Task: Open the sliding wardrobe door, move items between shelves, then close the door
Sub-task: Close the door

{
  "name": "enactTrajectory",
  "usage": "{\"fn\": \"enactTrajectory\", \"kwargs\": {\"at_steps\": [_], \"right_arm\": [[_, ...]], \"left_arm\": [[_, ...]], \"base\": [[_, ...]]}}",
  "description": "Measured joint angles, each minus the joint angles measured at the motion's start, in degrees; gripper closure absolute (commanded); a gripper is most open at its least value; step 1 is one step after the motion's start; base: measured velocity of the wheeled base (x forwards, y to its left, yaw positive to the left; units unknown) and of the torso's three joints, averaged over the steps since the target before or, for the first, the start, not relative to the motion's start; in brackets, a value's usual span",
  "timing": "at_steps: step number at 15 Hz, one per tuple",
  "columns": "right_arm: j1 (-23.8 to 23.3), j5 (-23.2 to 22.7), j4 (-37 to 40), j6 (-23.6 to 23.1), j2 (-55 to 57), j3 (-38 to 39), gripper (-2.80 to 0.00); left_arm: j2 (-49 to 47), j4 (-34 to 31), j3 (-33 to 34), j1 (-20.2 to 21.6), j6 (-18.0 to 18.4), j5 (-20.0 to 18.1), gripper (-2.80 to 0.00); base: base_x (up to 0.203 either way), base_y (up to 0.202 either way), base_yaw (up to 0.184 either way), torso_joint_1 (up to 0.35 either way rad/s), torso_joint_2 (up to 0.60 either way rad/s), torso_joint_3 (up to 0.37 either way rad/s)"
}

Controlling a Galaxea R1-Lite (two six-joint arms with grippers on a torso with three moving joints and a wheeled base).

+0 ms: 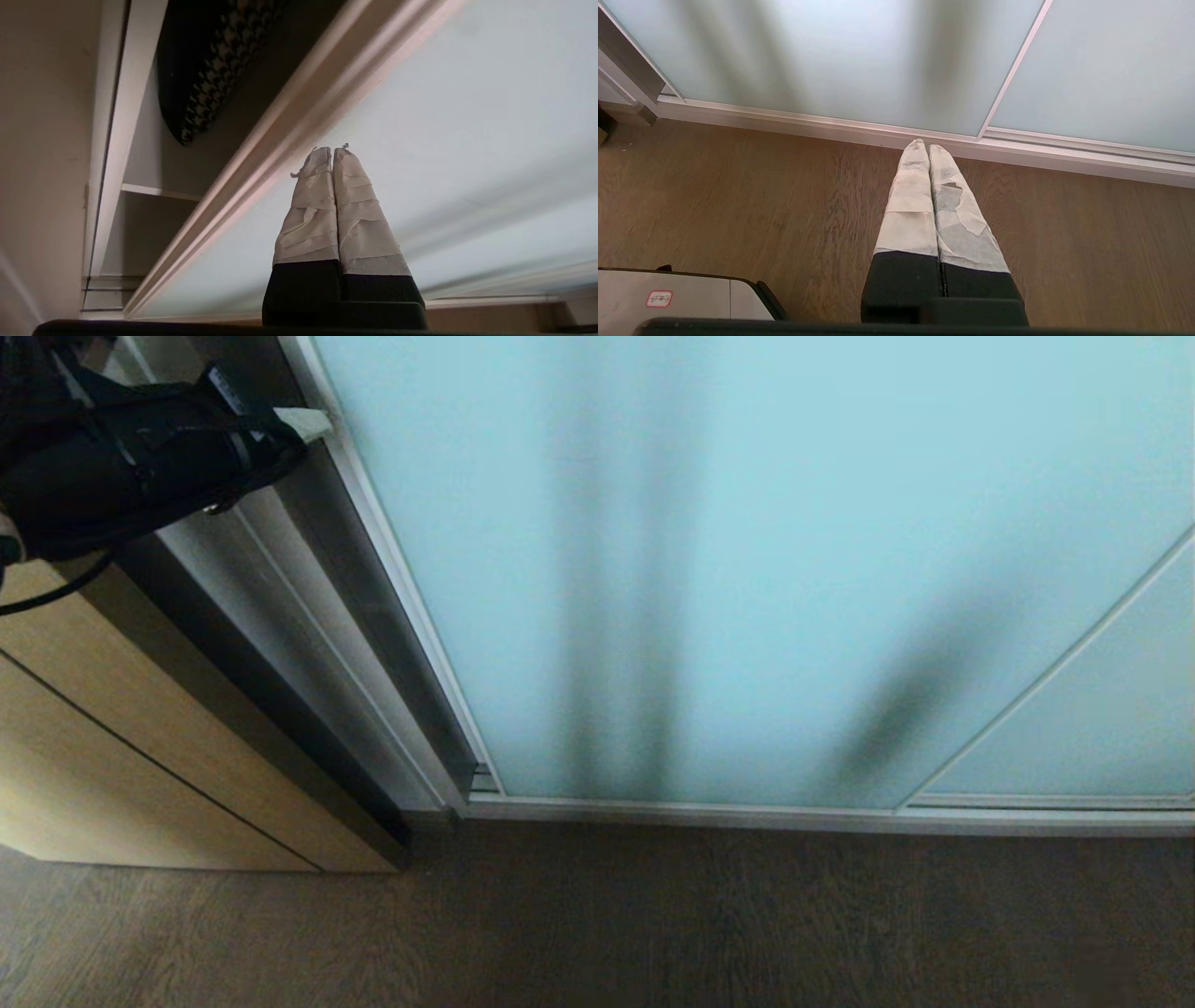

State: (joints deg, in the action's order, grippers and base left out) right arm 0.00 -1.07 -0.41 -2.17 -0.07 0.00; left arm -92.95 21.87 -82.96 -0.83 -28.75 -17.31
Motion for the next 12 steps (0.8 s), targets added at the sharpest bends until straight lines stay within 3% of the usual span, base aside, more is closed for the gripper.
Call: {"fn": "enactTrajectory", "kwargs": {"at_steps": [4,8,10,12], "right_arm": [[0.0,0.0,0.0,0.0,0.0,0.0,0.0],[0.0,0.0,0.0,0.0,0.0,0.0,0.0],[0.0,0.0,0.0,0.0,0.0,0.0,0.0],[0.0,0.0,0.0,0.0,0.0,0.0,0.0]], "left_arm": [[8.4,-3.9,1.5,0.1,0.1,-0.5,0.0],[21.0,-12.1,6.9,-0.2,2.3,-4.1,0.0],[28.6,-17.3,14.4,-0.2,8.2,-4.5,0.0],[36.8,-21.1,22.9,-0.2,16.6,-3.2,0.0]], "base": [[0.0,0.0,0.0,0.0,0.0,0.0],[0.0,0.0,0.0,0.0,0.0,0.0],[0.0,0.0,0.0,0.0,0.0,0.0],[0.0,0.0,0.0,0.0,0.0,0.0]]}}
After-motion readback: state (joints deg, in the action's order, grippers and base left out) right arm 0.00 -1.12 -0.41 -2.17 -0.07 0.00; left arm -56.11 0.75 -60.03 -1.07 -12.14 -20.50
